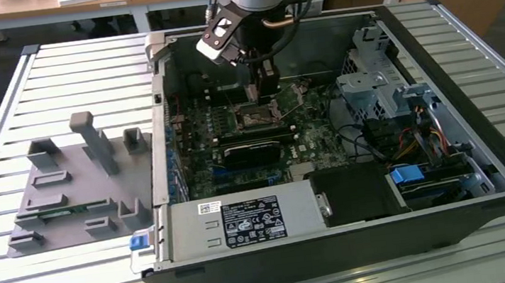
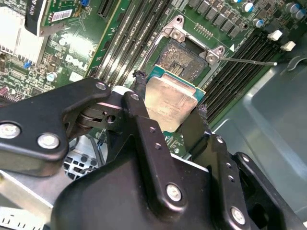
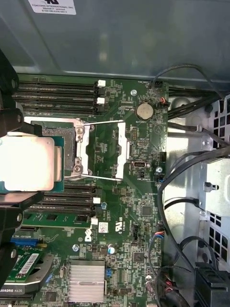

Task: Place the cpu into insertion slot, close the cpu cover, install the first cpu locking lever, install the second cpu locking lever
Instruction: 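Place the cpu into insertion slot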

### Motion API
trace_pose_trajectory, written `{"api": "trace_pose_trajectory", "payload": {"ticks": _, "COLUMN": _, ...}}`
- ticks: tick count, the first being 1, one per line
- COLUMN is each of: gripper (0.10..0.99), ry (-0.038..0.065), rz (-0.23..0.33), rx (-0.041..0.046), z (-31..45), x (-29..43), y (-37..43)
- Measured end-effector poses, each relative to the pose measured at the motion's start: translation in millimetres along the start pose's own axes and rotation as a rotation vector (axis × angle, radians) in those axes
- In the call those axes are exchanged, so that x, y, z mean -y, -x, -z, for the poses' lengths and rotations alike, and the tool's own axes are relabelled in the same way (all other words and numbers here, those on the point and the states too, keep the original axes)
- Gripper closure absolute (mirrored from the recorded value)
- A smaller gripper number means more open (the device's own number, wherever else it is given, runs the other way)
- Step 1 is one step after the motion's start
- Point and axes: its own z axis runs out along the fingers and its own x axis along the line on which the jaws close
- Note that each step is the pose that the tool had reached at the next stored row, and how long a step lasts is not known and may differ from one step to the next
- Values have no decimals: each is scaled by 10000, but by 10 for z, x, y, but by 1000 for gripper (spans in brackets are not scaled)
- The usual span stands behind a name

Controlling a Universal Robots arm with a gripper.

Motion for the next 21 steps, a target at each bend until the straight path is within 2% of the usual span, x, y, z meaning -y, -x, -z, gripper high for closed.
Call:
{"api": "trace_pose_trajectory", "payload": {"ticks": 14, "gripper": 549, "ry": -1, "rz": -24, "rx": 13, "z": -140, "x": 9, "y": -6}}
{"api": "trace_pose_trajectory", "payload": {"ticks": 21, "gripper": 549, "ry": -2, "rz": -23, "rx": 22, "z": -209, "x": 11, "y": -44}}
